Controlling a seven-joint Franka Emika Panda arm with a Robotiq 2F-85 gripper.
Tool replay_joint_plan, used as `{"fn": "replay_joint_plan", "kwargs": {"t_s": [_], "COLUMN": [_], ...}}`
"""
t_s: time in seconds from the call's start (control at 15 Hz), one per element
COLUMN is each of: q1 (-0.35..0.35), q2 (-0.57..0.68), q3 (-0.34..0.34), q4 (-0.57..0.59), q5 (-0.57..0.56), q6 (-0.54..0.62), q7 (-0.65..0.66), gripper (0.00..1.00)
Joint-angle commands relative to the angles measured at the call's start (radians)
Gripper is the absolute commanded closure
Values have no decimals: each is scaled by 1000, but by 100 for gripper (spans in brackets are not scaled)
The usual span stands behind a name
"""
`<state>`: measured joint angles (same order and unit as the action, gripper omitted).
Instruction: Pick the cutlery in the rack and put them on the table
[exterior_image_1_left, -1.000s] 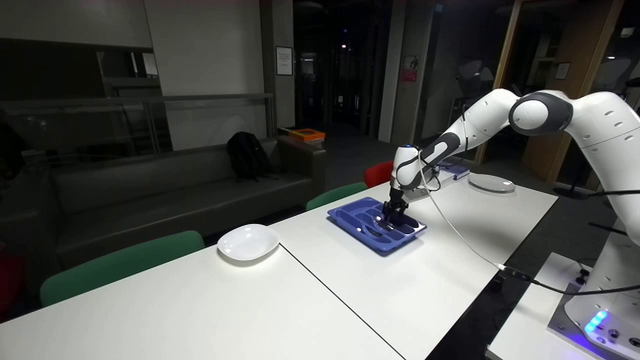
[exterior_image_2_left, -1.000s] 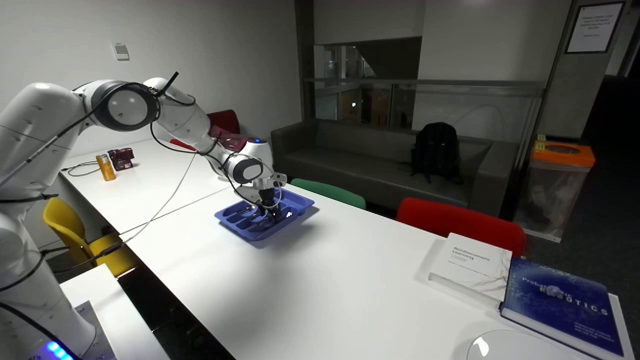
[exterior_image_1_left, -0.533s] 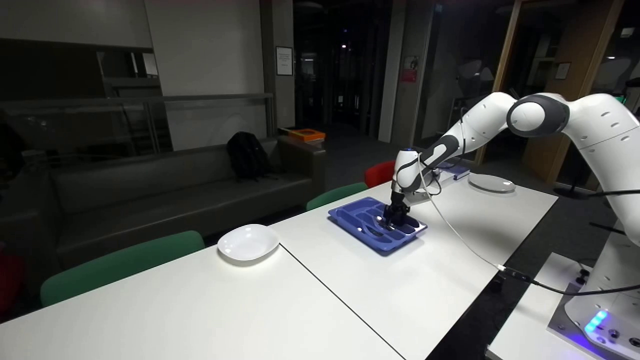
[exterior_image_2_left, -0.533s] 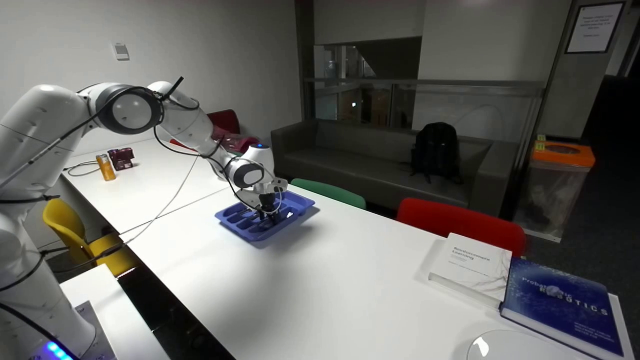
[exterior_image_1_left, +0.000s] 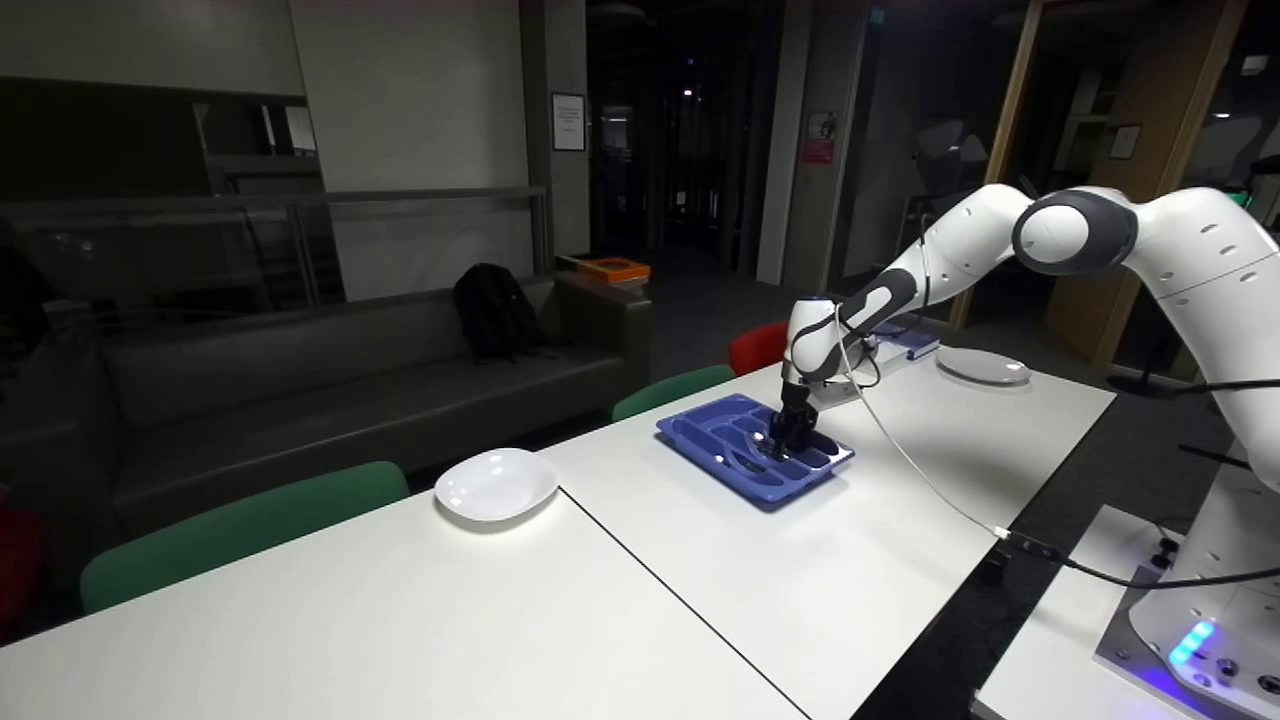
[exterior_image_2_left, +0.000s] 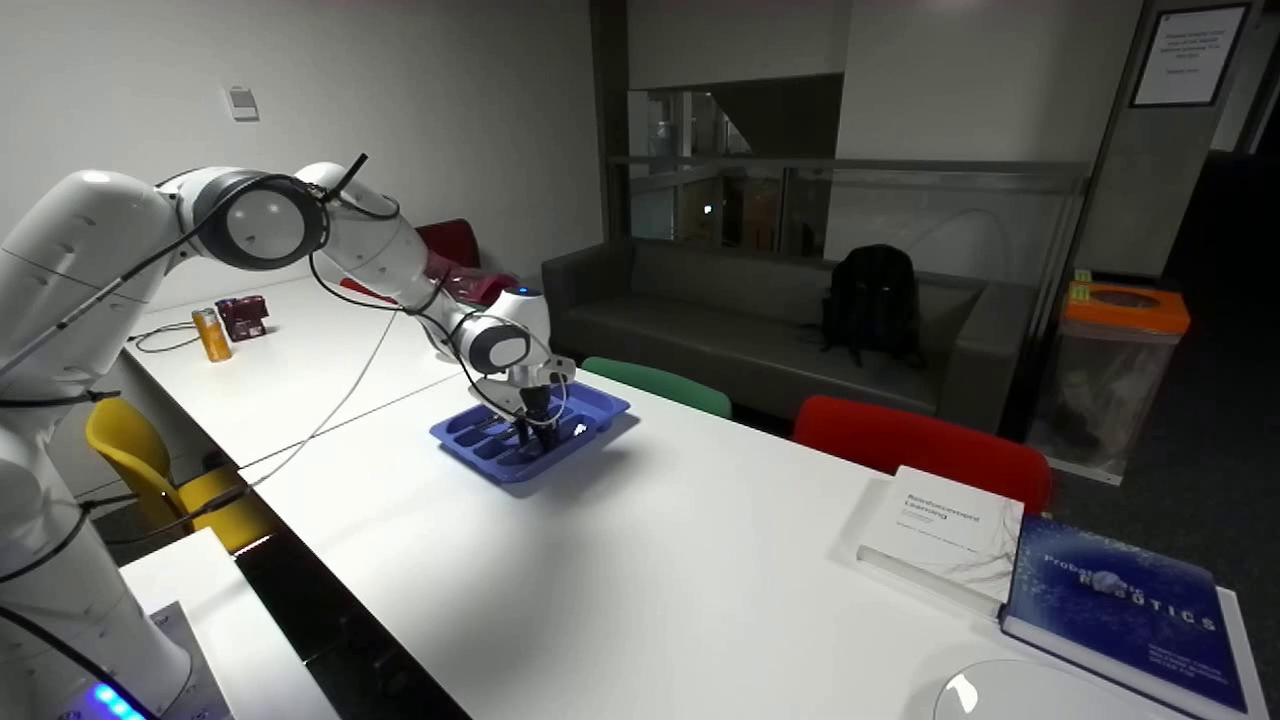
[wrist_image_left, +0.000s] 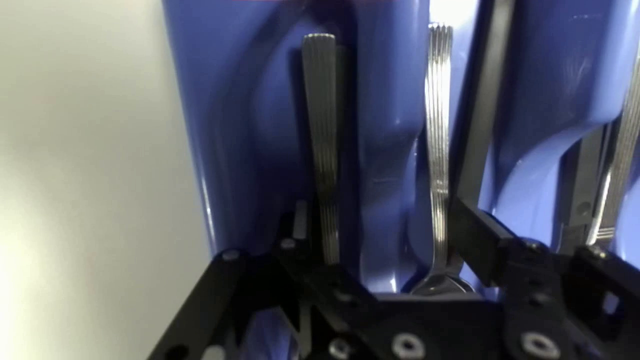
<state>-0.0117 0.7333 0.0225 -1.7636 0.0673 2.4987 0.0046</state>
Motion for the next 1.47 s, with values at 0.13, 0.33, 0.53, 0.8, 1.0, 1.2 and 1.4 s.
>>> {"fn": "replay_joint_plan", "kwargs": {"t_s": [0.13,0.33,0.53,0.8,1.0,1.2,1.4], "q1": [-22,-25,-25,-23,-4,35,74], "q2": [6,8,9,5,-34,-112,-192], "q3": [19,18,17,15,6,-9,-19], "q4": [48,49,49,50,43,33,36], "q5": [9,9,8,8,-5,-46,-105], "q6": [-69,-71,-72,-73,-72,-90,-136], "q7": [-44,-48,-47,-41,-23,-6,1], "gripper": [68,84,100,97,97,97,97]}}
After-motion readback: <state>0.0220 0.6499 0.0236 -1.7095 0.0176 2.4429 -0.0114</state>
